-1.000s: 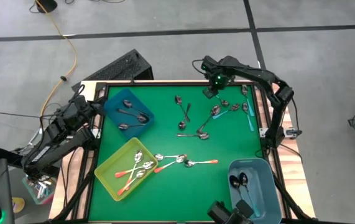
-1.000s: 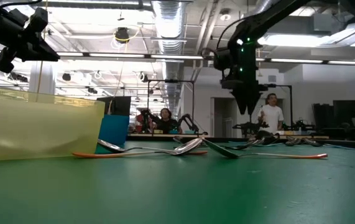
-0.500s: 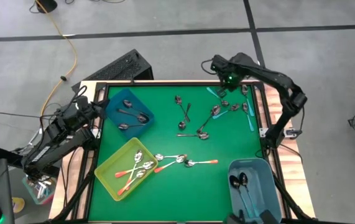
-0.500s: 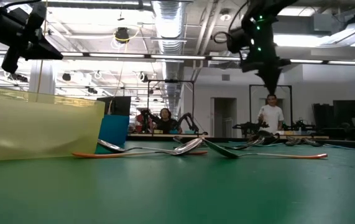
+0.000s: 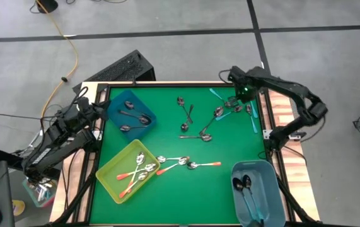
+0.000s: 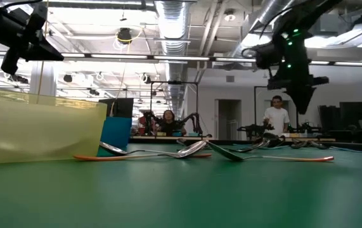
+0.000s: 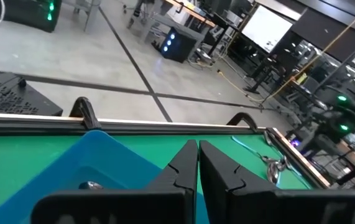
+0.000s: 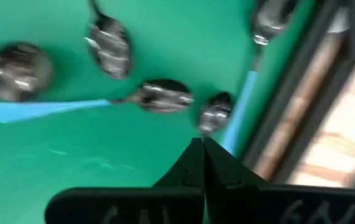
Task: Sort silverware by color (type)
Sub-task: Put the blue spoon into the blue bin
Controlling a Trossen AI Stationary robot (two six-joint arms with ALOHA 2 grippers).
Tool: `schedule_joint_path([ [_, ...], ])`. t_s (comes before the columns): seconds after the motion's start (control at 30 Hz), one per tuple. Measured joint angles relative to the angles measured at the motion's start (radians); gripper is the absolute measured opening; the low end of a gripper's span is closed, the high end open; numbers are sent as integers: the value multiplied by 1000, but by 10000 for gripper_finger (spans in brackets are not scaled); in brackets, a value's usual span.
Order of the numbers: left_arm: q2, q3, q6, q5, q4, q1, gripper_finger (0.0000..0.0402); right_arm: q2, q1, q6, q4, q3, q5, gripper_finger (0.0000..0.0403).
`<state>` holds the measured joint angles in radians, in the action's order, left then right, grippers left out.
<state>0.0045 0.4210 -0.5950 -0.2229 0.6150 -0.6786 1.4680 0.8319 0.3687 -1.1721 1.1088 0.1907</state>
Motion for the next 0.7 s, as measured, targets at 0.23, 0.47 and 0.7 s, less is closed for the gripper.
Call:
schedule_joint_path([
  [0.23, 0, 0, -30, -25, 0, 0, 0, -138, 8, 76, 113, -156, -129, 95],
  [0.47, 6, 0, -71, 69, -31, 0, 0, -174, -29, 155, 149, -185, -119, 164],
  [0.7, 195, 0, -105, 219, -256, 0, 0, -307, -75, 156, 197, -185, -113, 106],
])
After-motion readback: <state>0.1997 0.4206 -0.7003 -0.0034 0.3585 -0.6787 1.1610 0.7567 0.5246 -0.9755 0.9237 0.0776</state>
